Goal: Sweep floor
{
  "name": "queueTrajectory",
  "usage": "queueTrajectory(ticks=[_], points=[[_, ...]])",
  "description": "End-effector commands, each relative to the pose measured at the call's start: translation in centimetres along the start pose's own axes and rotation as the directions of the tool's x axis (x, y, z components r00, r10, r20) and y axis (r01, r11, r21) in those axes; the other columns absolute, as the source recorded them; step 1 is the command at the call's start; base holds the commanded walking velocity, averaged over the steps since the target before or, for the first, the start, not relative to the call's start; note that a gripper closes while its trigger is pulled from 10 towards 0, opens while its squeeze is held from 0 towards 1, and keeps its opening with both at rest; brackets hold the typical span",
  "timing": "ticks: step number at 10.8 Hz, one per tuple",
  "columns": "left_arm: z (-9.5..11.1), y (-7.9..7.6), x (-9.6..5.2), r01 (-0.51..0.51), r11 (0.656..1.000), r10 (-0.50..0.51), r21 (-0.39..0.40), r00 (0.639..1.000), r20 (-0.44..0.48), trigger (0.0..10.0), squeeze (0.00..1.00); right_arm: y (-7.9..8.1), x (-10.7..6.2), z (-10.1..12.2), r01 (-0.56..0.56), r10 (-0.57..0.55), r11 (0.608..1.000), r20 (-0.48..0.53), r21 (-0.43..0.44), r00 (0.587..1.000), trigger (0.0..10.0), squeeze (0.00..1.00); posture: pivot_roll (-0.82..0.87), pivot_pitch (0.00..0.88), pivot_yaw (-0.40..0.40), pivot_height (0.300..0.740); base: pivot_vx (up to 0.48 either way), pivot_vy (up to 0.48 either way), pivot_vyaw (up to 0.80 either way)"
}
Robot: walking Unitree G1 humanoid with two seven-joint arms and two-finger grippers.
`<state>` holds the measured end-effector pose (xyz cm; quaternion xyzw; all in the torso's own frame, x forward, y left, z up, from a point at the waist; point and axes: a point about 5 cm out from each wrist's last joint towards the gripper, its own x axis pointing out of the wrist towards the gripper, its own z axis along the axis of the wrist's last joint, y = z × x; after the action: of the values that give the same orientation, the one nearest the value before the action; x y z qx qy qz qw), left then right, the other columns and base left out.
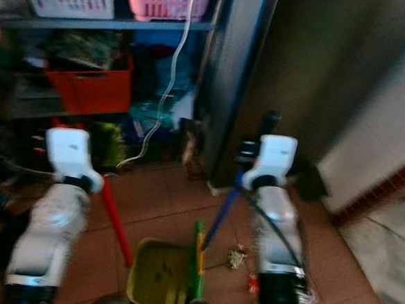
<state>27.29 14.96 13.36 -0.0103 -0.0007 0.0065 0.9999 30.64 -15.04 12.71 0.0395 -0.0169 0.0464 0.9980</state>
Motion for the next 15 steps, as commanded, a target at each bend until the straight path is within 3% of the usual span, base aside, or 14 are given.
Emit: queueTrajectory(ticks=[1, 12, 15], points=[[0.98, -0.85, 0.06, 0.031, 0.999, -0.03, -0.014, 0.999, 0.042, 10.0, 0.0, -0.63, -0.05, 0.46, 0.02, -0.02, 1.0, 0.018, 0.003, 1.0, 10.0, 0.0, 0.05, 0.049, -0.044, 0.74, 0.0, 0.0, 0.0], [1.04, -0.79, 0.22, 0.024, 1.0, -0.024, -0.002, 0.999, 0.04, 10.0, 0.0, -0.44, 0.35, 0.56, 0.01, -0.01, 1.0, 0.023, -0.002, 1.0, 10.0, 0.0, 0.05, 0.032, -0.048, 0.74, 0.0, 0.37, 0.0], [1.46, -0.97, 0.5, 0.034, 0.999, -0.035, 0.015, 0.998, 0.061, 10.0, 0.0, -0.3, 0.59, 0.67, 0.008, -0.008, 1.0, 0.029, 0.003, 1.0, 10.0, 0.0, 0.06, 0.031, -0.044, 0.74, 0.0, 0.0, 0.0]])
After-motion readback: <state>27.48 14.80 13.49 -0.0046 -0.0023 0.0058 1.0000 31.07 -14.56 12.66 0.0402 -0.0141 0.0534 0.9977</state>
